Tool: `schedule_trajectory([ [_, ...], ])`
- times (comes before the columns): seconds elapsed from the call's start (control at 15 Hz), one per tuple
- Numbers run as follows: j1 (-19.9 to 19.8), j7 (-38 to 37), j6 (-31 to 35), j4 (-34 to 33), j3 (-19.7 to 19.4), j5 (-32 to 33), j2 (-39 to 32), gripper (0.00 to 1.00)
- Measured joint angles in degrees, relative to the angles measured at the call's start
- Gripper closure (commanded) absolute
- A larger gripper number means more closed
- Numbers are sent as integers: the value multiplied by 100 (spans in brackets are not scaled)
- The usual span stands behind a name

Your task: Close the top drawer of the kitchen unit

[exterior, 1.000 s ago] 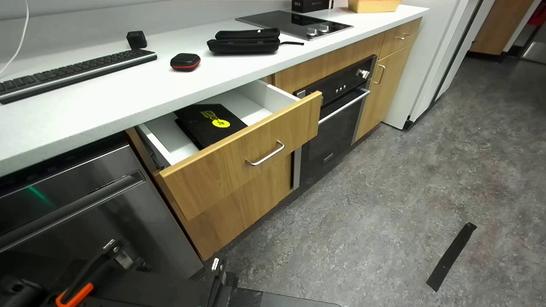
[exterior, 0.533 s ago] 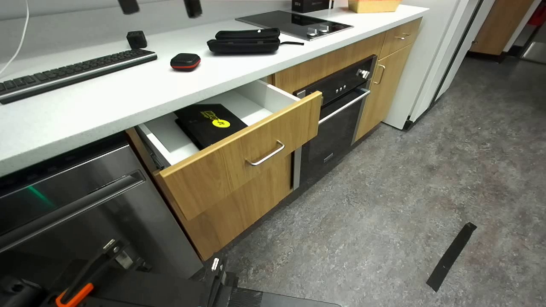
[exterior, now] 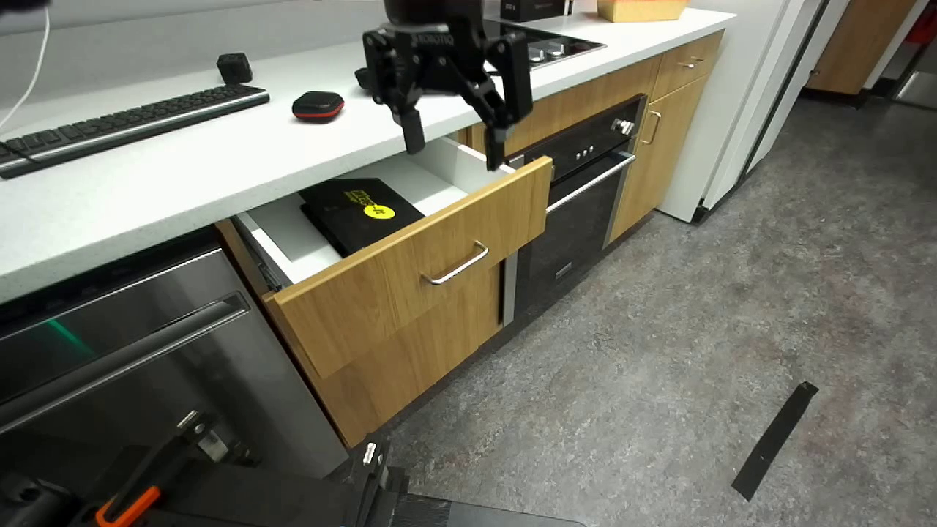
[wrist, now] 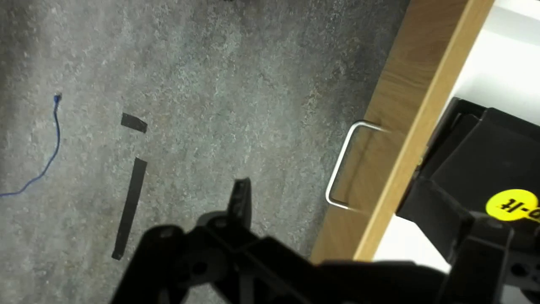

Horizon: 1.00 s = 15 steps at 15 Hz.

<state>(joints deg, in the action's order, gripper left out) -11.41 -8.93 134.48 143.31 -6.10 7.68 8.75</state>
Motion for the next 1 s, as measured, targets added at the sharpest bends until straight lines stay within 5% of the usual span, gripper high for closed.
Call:
schedule_trajectory([
  [0.6, -11, -71, -6, -281, -117, 20, -589, 0],
  [1.0, -12, -970, 207, -522, -329, 524, -1562, 0],
])
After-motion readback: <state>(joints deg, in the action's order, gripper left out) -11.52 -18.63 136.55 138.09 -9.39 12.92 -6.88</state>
